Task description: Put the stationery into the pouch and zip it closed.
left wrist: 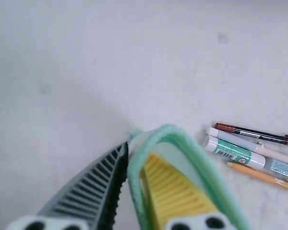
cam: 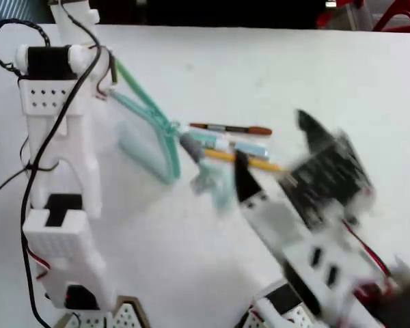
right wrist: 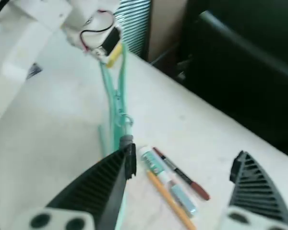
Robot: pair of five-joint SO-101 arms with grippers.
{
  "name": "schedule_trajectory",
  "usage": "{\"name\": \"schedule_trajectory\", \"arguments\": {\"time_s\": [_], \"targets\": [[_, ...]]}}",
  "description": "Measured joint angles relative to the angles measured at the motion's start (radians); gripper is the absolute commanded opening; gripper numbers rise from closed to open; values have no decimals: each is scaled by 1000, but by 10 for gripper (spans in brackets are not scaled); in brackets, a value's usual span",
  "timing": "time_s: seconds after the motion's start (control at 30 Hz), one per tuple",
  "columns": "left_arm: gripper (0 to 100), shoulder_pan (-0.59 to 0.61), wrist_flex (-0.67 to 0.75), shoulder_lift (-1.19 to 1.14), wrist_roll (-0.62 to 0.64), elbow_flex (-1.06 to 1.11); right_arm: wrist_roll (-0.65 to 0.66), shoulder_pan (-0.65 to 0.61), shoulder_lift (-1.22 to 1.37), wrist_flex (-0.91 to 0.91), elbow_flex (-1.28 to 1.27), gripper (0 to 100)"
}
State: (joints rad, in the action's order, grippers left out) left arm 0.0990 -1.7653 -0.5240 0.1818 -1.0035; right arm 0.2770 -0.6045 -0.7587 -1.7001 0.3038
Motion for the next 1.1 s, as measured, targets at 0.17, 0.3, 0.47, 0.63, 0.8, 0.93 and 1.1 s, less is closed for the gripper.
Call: {"name": "schedule_trajectory", "arguments": {"time_s": [0.17,0.3,0.47,0.63,0.8,0.93,1.1], "targets": [[55,3,2,0,0,0,-11,-12,267,0,-120,319],[55,3,2,0,0,0,-12,40,400,0,-173,319],[54,3,2,0,-2,0,44,6,393,6,-173,319],[54,3,2,0,-2,0,130,-176,301,89,-173,319],[54,3,2,0,-2,0,138,-224,284,256,-216,319],[54,3,2,0,-2,0,138,-218,305,379,-259,319],[55,3,2,0,-2,0,138,-219,367,503,-275,300]]}}
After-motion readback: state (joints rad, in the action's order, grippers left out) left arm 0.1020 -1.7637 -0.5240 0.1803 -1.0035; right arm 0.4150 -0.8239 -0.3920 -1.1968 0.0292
